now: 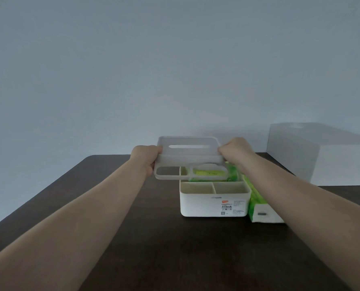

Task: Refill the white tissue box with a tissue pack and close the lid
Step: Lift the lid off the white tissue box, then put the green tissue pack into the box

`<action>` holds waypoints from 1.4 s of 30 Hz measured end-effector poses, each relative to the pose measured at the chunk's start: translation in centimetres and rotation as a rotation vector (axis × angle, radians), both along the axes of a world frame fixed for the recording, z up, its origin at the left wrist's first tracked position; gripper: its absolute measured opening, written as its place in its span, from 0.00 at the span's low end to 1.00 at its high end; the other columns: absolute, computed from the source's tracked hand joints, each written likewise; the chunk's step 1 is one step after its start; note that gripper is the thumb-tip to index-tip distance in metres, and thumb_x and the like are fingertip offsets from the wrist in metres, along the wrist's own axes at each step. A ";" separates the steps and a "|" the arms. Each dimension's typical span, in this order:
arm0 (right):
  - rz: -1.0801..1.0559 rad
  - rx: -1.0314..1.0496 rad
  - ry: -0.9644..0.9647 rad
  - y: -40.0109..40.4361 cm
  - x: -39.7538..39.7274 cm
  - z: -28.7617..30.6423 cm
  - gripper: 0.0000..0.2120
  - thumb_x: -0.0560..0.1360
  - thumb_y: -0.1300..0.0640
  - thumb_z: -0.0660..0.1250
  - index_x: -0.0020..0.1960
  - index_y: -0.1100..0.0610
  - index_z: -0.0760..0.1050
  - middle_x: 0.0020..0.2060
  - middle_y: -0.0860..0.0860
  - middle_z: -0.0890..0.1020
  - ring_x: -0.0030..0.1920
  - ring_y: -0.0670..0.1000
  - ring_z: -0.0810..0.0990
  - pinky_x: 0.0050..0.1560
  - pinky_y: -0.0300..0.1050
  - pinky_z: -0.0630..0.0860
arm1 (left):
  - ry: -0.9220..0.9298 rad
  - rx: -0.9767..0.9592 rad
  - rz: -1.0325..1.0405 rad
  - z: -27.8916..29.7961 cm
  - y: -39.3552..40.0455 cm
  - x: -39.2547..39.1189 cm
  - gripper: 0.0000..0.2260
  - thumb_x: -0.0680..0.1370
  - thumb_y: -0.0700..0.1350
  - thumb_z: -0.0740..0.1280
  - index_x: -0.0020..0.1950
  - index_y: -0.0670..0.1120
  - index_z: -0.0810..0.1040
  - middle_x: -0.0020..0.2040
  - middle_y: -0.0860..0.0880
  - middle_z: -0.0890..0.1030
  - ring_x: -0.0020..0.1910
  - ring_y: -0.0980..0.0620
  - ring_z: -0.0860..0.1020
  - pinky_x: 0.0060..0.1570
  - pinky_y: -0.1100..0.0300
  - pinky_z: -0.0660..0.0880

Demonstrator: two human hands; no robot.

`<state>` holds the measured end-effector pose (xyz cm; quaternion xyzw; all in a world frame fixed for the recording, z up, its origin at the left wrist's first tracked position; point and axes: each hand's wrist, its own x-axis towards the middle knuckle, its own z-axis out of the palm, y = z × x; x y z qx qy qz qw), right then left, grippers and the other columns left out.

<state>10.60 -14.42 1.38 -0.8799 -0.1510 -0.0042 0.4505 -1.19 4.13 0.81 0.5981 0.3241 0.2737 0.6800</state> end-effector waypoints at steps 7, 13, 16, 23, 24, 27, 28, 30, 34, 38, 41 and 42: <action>0.154 -0.152 -0.081 7.0 -3.7 -0.7 0.08 0.73 0.68 0.59 0.35 0.62 0.71 0.28 0.53 0.69 0.32 0.54 0.71 0.34 0.42 0.65 | 0.192 0.218 0.188 -2.0 5.9 -4.9 0.07 0.70 0.39 0.67 0.33 0.41 0.74 0.38 0.42 0.77 0.40 0.42 0.80 0.54 0.41 0.80; 0.231 -0.304 -0.163 12.5 -5.7 -1.9 0.08 0.75 0.66 0.59 0.46 0.63 0.77 0.33 0.54 0.74 0.39 0.58 0.75 0.36 0.41 0.67 | 0.423 0.385 0.257 -3.6 10.6 -7.5 0.10 0.73 0.42 0.64 0.32 0.40 0.74 0.36 0.40 0.80 0.39 0.40 0.82 0.43 0.49 0.82; 0.243 -0.407 -0.195 14.5 -6.5 -2.4 0.11 0.76 0.66 0.60 0.55 0.66 0.77 0.51 0.60 0.81 0.54 0.60 0.80 0.43 0.44 0.68 | 0.579 0.416 0.214 -4.1 10.5 -8.2 0.11 0.74 0.36 0.57 0.32 0.38 0.71 0.29 0.42 0.74 0.29 0.44 0.76 0.29 0.60 0.69; 0.297 -0.770 -0.119 17.7 -6.2 -4.1 0.06 0.74 0.63 0.68 0.39 0.63 0.76 0.33 0.54 0.75 0.33 0.53 0.74 0.43 0.45 0.70 | 0.720 0.488 0.150 -7.4 12.1 -7.5 0.12 0.76 0.34 0.56 0.32 0.40 0.66 0.29 0.47 0.68 0.29 0.49 0.68 0.27 0.59 0.66; 0.296 -0.801 -0.093 18.0 -6.2 -4.3 0.10 0.74 0.62 0.68 0.35 0.63 0.74 0.30 0.54 0.74 0.29 0.52 0.71 0.43 0.45 0.70 | 0.722 0.475 0.144 -7.9 12.5 -7.5 0.13 0.76 0.34 0.55 0.31 0.40 0.65 0.30 0.46 0.67 0.27 0.51 0.66 0.26 0.61 0.61; 0.333 -0.878 -0.077 18.7 -6.1 -5.0 0.12 0.75 0.62 0.68 0.33 0.63 0.73 0.30 0.54 0.73 0.28 0.51 0.70 0.43 0.44 0.71 | 0.708 0.467 0.113 -8.8 13.2 -7.3 0.11 0.75 0.33 0.55 0.33 0.41 0.65 0.31 0.47 0.66 0.30 0.49 0.66 0.28 0.59 0.65; 0.359 -0.907 -0.076 18.8 -6.1 -5.1 0.09 0.75 0.61 0.68 0.38 0.64 0.76 0.31 0.53 0.73 0.29 0.51 0.71 0.44 0.44 0.71 | 0.700 0.475 0.098 -9.1 13.5 -7.2 0.12 0.75 0.34 0.56 0.33 0.42 0.65 0.31 0.47 0.66 0.33 0.48 0.68 0.32 0.56 0.72; 0.399 -0.904 -0.081 19.0 -6.2 -5.4 0.06 0.76 0.61 0.65 0.48 0.63 0.79 0.32 0.53 0.72 0.30 0.50 0.71 0.46 0.44 0.73 | 0.671 0.490 0.081 -9.5 14.1 -6.9 0.09 0.77 0.37 0.59 0.37 0.43 0.71 0.33 0.48 0.68 0.40 0.46 0.71 0.46 0.51 0.77; 0.413 -0.798 -0.070 18.8 -6.1 -6.1 0.12 0.76 0.67 0.57 0.34 0.62 0.69 0.31 0.53 0.69 0.29 0.49 0.67 0.34 0.39 0.67 | 0.652 0.489 0.051 -10.1 14.6 -6.6 0.14 0.79 0.37 0.57 0.62 0.35 0.75 0.34 0.50 0.66 0.42 0.48 0.71 0.39 0.59 0.69; 0.394 -0.680 -0.125 17.7 -6.4 -5.8 0.13 0.74 0.68 0.57 0.31 0.61 0.65 0.29 0.53 0.69 0.28 0.50 0.66 0.27 0.40 0.62 | 0.646 0.539 0.045 -8.7 12.7 -6.2 0.20 0.78 0.41 0.57 0.68 0.33 0.69 0.54 0.38 0.79 0.41 0.46 0.76 0.37 0.57 0.71; 0.385 -0.561 -0.224 15.9 -6.0 -4.4 0.10 0.72 0.67 0.59 0.32 0.61 0.69 0.29 0.53 0.71 0.30 0.53 0.70 0.29 0.40 0.64 | 0.567 0.687 0.073 -7.4 11.4 -5.9 0.12 0.79 0.44 0.58 0.56 0.44 0.78 0.57 0.42 0.78 0.53 0.43 0.76 0.49 0.57 0.68; 0.375 -0.512 -0.253 15.1 -5.7 -3.8 0.08 0.72 0.66 0.59 0.35 0.61 0.72 0.31 0.54 0.73 0.33 0.54 0.72 0.31 0.40 0.66 | 0.551 0.730 0.062 -6.8 10.8 -5.6 0.09 0.79 0.45 0.58 0.45 0.47 0.77 0.48 0.42 0.76 0.46 0.44 0.74 0.46 0.57 0.67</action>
